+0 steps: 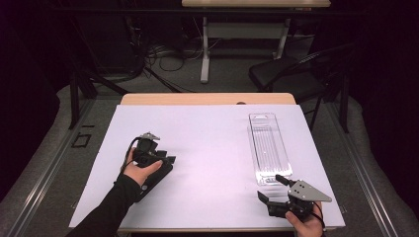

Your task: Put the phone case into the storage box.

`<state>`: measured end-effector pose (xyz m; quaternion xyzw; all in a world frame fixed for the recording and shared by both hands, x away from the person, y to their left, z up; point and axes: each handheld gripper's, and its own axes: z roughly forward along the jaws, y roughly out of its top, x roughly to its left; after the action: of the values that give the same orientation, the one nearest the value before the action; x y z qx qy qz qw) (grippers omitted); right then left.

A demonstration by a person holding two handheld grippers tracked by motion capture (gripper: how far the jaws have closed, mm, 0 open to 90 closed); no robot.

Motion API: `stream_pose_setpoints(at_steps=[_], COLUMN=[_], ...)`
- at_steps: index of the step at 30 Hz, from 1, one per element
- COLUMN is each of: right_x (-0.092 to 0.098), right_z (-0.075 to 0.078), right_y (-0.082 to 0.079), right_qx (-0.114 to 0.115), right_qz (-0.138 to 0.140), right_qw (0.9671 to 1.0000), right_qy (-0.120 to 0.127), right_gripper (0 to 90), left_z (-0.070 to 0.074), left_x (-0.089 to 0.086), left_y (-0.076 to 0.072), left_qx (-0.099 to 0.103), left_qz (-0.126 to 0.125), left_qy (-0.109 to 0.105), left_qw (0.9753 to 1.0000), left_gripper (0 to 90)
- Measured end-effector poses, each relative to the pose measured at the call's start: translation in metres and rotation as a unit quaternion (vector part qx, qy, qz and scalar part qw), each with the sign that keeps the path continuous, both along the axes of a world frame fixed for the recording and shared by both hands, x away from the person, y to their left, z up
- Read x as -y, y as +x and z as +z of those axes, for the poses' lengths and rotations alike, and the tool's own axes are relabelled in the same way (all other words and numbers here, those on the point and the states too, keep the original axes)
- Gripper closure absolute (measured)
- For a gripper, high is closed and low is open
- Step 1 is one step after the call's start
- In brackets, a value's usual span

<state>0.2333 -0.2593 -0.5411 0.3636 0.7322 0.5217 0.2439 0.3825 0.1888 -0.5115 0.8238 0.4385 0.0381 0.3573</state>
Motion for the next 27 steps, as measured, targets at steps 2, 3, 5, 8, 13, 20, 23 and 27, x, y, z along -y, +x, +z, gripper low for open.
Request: stream_pose_setpoints(at_steps=[2,3,5,8,13,20,23,27], right_x=[0.000,0.000,0.000,0.000,0.000,-0.001,-0.001,-0.002], right_z=[0.000,0.000,0.000,0.000,0.000,0.000,0.000,0.001], right_y=[0.000,-0.001,0.000,-0.001,-0.001,-0.001,-0.001,-0.001], right_qx=[0.001,0.001,0.000,0.001,0.001,0.001,0.002,0.005], right_qz=[0.000,-0.001,0.000,-0.001,-0.001,0.000,0.000,0.000], right_qw=[1.0000,1.0000,1.0000,1.0000,1.0000,1.0000,1.0000,1.0000], right_qy=[-0.001,-0.001,-0.001,0.000,-0.001,-0.001,0.000,-0.001], right_gripper=[14.5,14.5,14.5,14.5,14.5,14.5,14.5,14.5], left_z=[0.004,0.007,0.012,0.017,0.023,0.033,0.035,0.036], left_x=[-0.001,-0.003,-0.005,-0.007,-0.011,-0.019,-0.019,-0.021], left_y=[-0.003,-0.005,-0.009,-0.013,-0.016,-0.021,-0.023,-0.025], left_qx=[0.012,0.015,0.022,0.019,0.009,0.006,0.001,-0.005], left_qz=[-0.001,-0.006,-0.011,-0.014,-0.007,-0.015,-0.018,-0.020], left_qy=[0.000,-0.001,0.000,0.006,0.016,0.029,0.032,0.032], left_qw=[0.9999,0.9999,0.9997,0.9997,0.9998,0.9995,0.9993,0.9993], left_gripper=[47.2,46.6,45.5,44.6,36.7,25.9,22.8,19.3])
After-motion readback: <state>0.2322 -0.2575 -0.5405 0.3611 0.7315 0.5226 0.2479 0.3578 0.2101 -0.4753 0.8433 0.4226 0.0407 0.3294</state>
